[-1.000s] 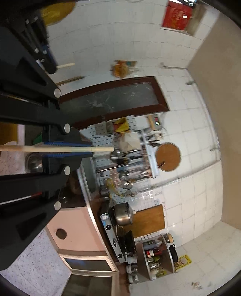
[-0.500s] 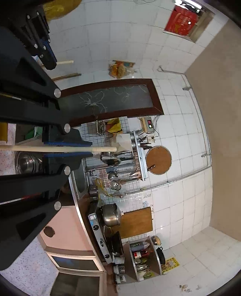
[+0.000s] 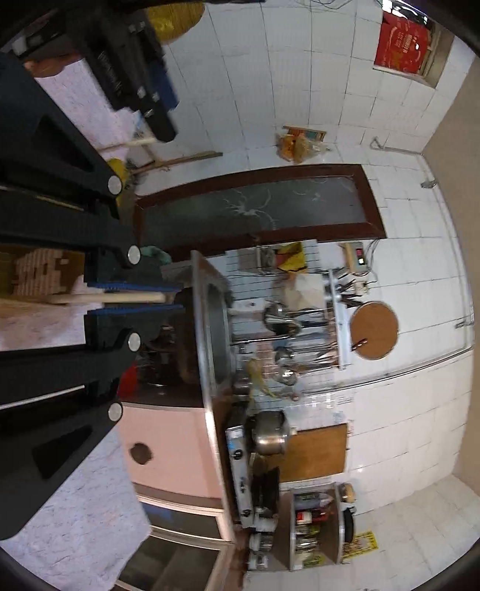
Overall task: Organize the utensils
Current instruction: 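Open the left tool to drop the chopstick into the holder, then move the right tool down to a chopstick and close on it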
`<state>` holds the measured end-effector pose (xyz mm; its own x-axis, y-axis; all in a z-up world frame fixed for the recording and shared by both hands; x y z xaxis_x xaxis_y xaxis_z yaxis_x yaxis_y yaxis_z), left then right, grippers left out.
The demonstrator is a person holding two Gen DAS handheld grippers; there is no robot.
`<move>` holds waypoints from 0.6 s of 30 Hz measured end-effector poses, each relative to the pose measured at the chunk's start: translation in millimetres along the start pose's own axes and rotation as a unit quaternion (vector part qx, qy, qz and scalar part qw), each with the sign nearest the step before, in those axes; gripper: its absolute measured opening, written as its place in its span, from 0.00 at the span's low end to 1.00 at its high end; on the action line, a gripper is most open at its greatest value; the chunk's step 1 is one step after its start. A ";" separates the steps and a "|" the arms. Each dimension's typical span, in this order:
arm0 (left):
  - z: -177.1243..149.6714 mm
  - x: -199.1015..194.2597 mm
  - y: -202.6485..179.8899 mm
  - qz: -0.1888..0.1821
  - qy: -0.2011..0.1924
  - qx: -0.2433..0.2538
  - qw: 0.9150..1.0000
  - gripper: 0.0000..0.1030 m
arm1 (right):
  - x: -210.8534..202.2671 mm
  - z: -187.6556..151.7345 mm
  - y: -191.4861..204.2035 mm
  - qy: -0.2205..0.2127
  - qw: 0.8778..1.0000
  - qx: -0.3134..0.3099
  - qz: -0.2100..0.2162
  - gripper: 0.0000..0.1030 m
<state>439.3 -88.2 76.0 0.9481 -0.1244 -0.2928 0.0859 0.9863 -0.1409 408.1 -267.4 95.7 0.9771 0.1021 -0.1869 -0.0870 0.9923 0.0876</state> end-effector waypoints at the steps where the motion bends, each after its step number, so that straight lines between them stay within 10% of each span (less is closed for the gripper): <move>1: 0.4 -8.5 -1.4 0.004 0.000 0.008 1.000 0.76 | -7.9 -4.1 -3.2 0.005 1.000 0.003 -0.002 0.53; 7: -11.8 -64.4 6.4 0.040 0.010 0.034 0.999 0.95 | -55.8 -19.6 -11.9 0.045 0.999 -0.013 -0.015 0.67; 18: -98.8 -152.1 50.0 0.058 0.084 0.009 0.995 0.95 | -150.1 -85.2 9.0 0.129 0.991 -0.007 -0.048 0.72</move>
<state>269.2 -30.7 20.0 0.8876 -0.0241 -0.4600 -0.0147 0.9966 -0.0807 244.1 -267.9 41.2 0.8991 0.0207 -0.4372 -0.0015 0.9990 0.0442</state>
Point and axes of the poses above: each gripper's, at about its wrist camera, not at the fingertips, and x roughly the way its jaws point, y to its left, z to its top, the point moved 9 cm from there along x, roughly the way its jaws point, and after that the axes turned 5 degrees about -x, right-handed, at the moved point
